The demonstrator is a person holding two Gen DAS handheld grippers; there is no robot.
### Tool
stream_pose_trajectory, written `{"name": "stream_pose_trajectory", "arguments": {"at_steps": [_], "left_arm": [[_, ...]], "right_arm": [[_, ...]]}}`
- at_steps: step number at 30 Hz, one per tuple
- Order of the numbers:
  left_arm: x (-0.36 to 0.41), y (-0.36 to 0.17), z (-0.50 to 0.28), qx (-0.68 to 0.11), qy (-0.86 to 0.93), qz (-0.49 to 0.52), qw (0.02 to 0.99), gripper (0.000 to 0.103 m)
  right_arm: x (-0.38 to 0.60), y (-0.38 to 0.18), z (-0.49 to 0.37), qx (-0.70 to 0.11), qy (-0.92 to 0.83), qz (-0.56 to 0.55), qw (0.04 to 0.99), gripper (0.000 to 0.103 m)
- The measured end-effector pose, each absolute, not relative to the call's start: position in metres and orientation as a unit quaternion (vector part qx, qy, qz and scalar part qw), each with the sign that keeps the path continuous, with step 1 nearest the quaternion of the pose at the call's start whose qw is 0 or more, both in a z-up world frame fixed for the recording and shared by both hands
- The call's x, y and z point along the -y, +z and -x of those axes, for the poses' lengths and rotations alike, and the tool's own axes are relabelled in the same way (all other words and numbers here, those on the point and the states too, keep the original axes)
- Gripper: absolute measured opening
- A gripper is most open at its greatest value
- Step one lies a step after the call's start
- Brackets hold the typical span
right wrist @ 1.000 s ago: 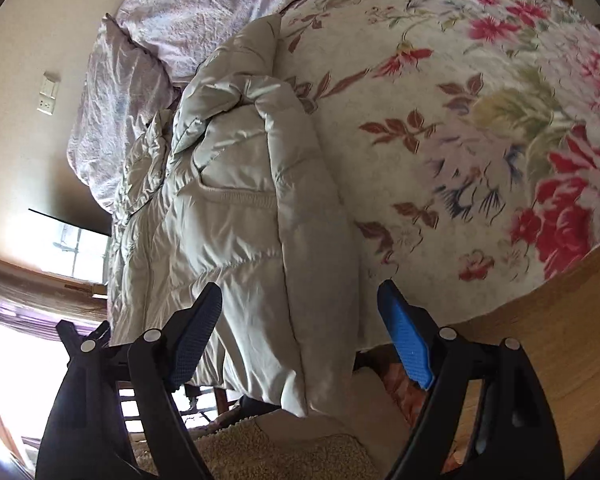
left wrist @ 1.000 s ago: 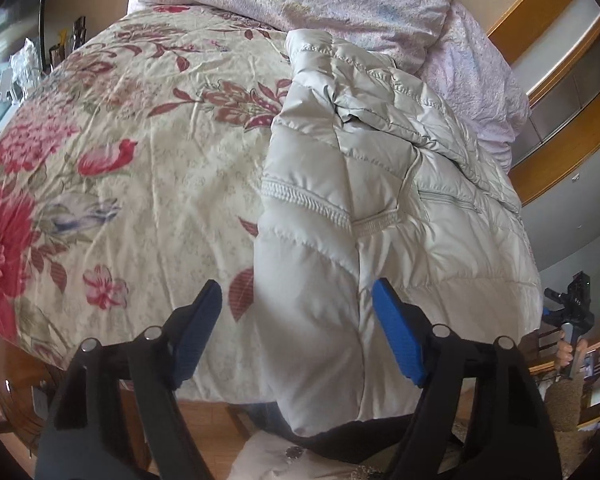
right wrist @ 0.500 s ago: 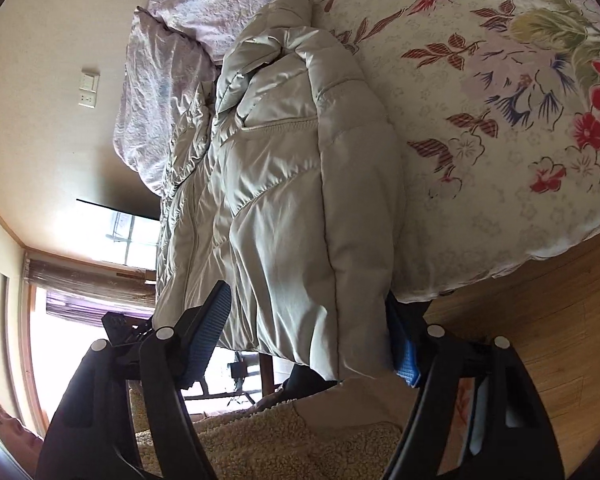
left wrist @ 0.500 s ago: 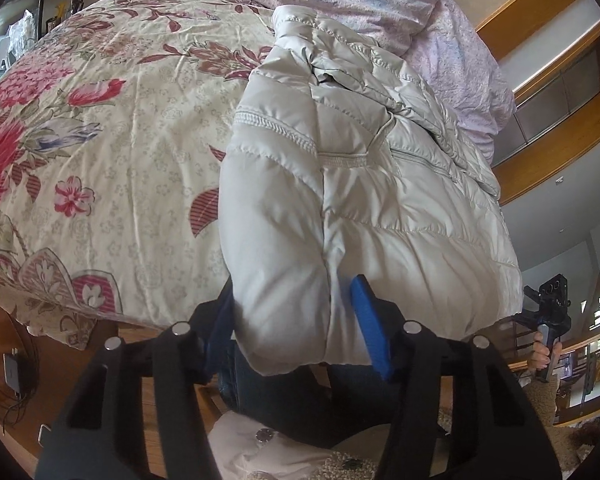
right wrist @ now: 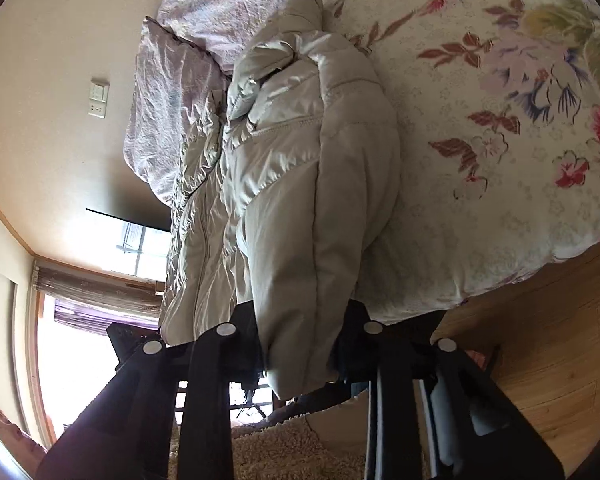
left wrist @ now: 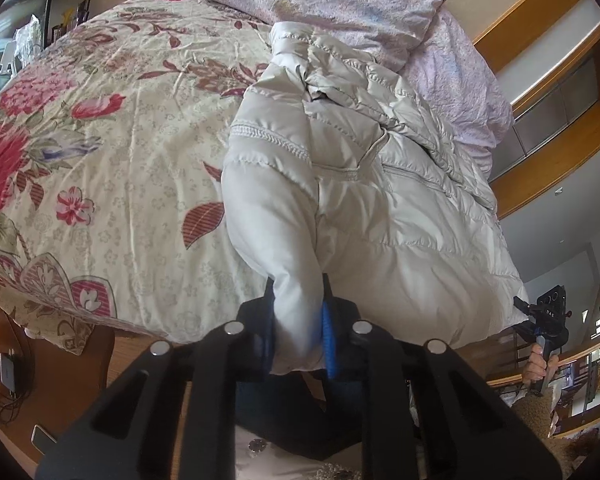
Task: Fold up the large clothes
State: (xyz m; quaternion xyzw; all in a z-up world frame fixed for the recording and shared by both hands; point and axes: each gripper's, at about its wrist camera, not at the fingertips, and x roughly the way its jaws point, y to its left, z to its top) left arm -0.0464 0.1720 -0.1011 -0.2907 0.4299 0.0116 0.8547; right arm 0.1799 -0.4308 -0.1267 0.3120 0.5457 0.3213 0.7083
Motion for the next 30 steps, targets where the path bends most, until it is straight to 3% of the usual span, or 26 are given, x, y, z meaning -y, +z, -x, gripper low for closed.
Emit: {"name": "stream_pose_trajectory", "arguments": {"at_steps": [16, 30], "left_arm": [[-0.168, -0.016, 0.025, -0.316, 0.050, 0.225, 0.920, 0.015], [-0.193, 0.039, -0.046, -0.256, 0.097, 0.212, 0.938, 0.014]], "right_arm": [[0.412, -0.043, -0.203, -0.403, 0.309, -0.269, 0.818, 0.019], [0.355, 0.042, -0.238, -0.273, 0.259, -0.155, 0.913, 0.019]]}}
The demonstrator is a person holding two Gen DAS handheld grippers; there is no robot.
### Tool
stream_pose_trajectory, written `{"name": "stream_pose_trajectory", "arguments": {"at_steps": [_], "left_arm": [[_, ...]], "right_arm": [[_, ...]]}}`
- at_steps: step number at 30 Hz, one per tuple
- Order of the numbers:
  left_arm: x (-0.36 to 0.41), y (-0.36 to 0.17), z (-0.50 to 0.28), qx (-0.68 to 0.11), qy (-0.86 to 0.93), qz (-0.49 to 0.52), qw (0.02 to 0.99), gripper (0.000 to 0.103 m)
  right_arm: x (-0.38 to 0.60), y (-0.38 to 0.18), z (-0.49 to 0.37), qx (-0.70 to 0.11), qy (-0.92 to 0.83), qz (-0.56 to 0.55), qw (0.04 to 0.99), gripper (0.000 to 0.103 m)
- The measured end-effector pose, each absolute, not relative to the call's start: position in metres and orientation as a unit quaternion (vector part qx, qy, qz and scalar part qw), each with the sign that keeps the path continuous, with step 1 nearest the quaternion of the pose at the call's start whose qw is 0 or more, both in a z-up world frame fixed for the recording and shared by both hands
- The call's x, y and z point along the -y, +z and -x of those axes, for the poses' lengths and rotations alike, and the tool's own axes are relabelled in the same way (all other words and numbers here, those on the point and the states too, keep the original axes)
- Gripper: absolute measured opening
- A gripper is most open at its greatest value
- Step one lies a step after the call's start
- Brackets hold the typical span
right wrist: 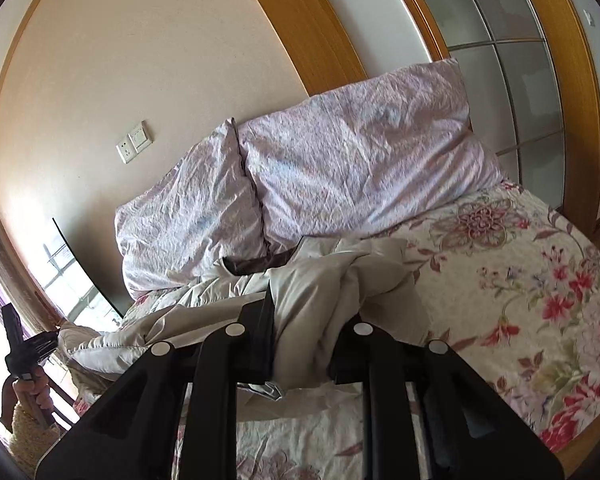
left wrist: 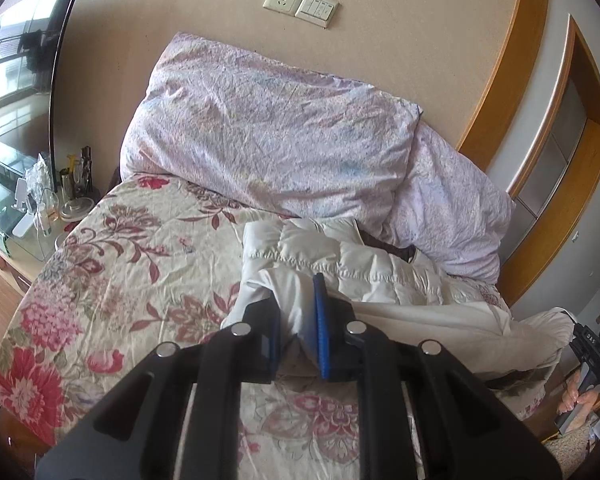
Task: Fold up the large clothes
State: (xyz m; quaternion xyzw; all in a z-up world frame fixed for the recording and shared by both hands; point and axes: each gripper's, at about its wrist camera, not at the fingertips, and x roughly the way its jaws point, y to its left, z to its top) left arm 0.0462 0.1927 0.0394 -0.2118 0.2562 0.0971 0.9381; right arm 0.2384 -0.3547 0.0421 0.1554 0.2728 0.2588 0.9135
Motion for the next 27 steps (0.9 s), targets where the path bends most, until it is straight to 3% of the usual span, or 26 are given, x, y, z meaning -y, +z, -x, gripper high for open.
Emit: {"name": "stream_pose_trajectory", "arguments": {"at_steps": [12, 18, 27], "left_arm": [[-0.218, 0.077, -0.152, -0.232, 0.147, 0.194, 0.942, 0.014], [-0.230, 0.069, -0.217, -0.239, 0.178, 0.187, 0.936, 0.014], [-0.240, 0.036, -0.301, -0.276, 0.226, 0.145, 0.923, 0.014]], "right_arm": [[0.303, 0.070, -0.331, -0.245, 0.193, -0.137, 0.940, 0.019], [0.262, 0.056, -0.389, -0.240, 0.145, -0.100, 0.955, 0.019], [0.222, 0.017, -0.466, -0.298, 0.092, -0.113, 0.943, 0.019]]}}
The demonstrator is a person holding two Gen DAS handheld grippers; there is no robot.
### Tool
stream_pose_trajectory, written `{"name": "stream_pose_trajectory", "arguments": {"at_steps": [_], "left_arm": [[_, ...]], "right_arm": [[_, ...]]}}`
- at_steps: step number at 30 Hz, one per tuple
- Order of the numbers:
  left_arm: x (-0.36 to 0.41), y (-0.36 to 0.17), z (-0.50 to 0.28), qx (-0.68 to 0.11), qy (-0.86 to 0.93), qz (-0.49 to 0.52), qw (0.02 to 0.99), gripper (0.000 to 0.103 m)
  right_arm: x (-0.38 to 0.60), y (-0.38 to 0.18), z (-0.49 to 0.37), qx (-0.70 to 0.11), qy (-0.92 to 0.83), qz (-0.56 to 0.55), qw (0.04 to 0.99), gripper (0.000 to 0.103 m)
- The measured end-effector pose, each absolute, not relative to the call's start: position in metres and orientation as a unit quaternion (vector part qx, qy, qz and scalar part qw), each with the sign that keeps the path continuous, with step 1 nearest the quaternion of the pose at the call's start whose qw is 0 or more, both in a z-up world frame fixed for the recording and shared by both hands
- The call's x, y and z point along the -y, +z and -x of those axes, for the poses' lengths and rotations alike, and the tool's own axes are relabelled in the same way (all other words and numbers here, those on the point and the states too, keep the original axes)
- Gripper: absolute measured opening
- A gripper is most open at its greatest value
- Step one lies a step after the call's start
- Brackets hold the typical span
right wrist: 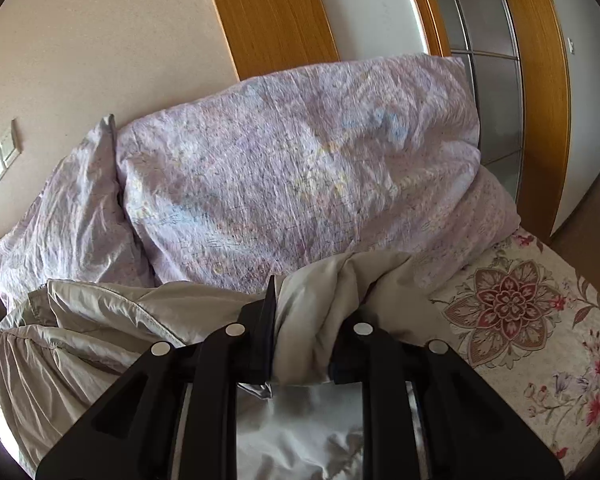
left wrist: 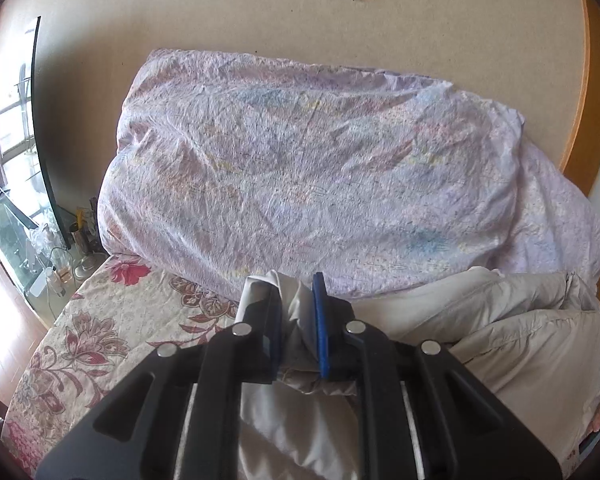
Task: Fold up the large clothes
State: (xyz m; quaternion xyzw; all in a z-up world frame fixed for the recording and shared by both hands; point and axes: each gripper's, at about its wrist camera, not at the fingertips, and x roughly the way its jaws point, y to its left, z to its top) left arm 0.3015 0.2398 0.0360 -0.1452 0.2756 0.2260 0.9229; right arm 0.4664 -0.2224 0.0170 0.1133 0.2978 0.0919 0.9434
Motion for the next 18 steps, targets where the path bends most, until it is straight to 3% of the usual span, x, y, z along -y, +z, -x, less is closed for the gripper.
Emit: {"name": "stream_pose_trajectory", "arguments": {"at_steps": [10, 13, 16, 18], "left_arm": [[-0.236, -0.022, -0.370, -0.330, 0.271, 0.101, 0.899, 0.018], [-0.237, -0.032, -0.381, -0.341, 0.281, 0.099, 0.892, 0.019], [-0.238, -0.039, -0.388, -0.348, 0.290, 0.096, 0.886, 0.024], [-0.239, -0.041, -0.391, -0.351, 0.291, 0.097, 0.885, 0.035]], "right_arm": [[0.201, -0.032, -0.518, -0.358, 0.034, -0.115, 0.926, 0.020], [0.200, -0.045, -0.531, -0.385, 0.028, -0.122, 0.914, 0.025], [0.201, -0.059, -0.543, -0.414, 0.027, -0.134, 0.900, 0.028], [0.207, -0.064, -0.546, -0.419, 0.032, -0.154, 0.894, 0.028]]}}
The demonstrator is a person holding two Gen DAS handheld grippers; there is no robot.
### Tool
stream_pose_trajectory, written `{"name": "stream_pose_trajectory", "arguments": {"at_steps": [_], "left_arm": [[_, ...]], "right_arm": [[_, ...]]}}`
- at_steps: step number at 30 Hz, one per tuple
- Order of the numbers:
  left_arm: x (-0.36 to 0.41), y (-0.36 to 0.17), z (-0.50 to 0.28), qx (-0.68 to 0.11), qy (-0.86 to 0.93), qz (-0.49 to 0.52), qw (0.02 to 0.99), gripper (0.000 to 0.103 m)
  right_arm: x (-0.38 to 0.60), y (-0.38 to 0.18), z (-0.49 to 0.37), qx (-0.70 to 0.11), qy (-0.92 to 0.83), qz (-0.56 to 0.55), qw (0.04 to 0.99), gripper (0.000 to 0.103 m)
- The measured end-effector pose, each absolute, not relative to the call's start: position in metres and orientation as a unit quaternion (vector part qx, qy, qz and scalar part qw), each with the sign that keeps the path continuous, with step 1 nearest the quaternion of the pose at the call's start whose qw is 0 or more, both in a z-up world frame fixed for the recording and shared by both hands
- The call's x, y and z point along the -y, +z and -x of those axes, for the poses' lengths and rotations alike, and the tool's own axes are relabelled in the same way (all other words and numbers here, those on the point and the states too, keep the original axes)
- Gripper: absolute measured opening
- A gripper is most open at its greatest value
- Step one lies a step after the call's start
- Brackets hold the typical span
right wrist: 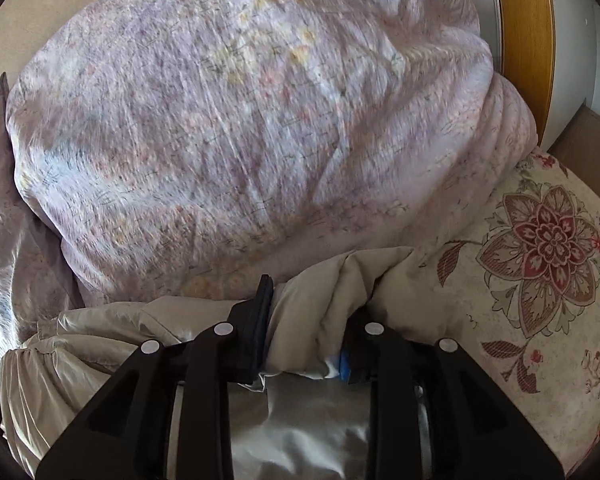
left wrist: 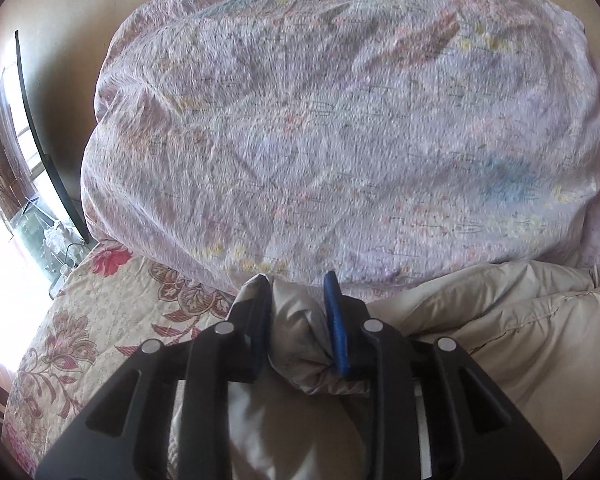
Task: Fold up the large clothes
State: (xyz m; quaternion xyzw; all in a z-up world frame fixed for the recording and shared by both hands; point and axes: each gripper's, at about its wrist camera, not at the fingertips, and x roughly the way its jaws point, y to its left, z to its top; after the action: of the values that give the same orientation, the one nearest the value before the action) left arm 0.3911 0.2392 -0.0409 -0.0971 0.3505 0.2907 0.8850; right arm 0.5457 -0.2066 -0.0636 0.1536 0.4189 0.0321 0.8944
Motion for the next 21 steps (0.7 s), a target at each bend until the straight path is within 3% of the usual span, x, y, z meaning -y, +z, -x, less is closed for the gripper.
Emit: {"name": "stream_pose_trajectory", "arguments": {"at_steps": [1, 2, 3, 4, 8, 13, 21], "left_arm": [[-0.240, -0.040, -0.391, -0.351, 0.291, 0.100, 0.884, 0.039], [-0.242, -0.038, -0.389, -0.347, 0.292, 0.104, 0.885, 0.060], [-0.243, -0.034, -0.385, -0.338, 0.301, 0.106, 0.886, 0.090], [-0.244, -0.028, -0.379, -0.319, 0.308, 0.107, 0.890, 0.099], [-0.245, -0.005, -0.359, -0.289, 0.301, 0.102, 0.903, 0.101], [-0.219, 0.015, -0.337, -0.280, 0.264, 0.072, 0.920, 0.101], [-0.141, 0.014, -0.318, -0.288, 0.192, 0.002, 0.938, 0.101]], "right_arm": [[0.210, -0.063, -0.546, -0.418, 0.036, -0.167, 0.892, 0.029], [0.214, -0.062, -0.545, -0.416, 0.041, -0.179, 0.891, 0.030], [0.219, -0.060, -0.545, -0.414, 0.046, -0.193, 0.888, 0.034], [0.223, -0.057, -0.544, -0.413, 0.050, -0.204, 0.886, 0.035], [0.241, -0.039, -0.539, -0.405, 0.063, -0.243, 0.879, 0.045], [0.251, -0.009, -0.516, -0.355, 0.044, -0.227, 0.906, 0.069], [0.198, 0.005, -0.463, -0.329, 0.118, -0.070, 0.934, 0.071]]}}
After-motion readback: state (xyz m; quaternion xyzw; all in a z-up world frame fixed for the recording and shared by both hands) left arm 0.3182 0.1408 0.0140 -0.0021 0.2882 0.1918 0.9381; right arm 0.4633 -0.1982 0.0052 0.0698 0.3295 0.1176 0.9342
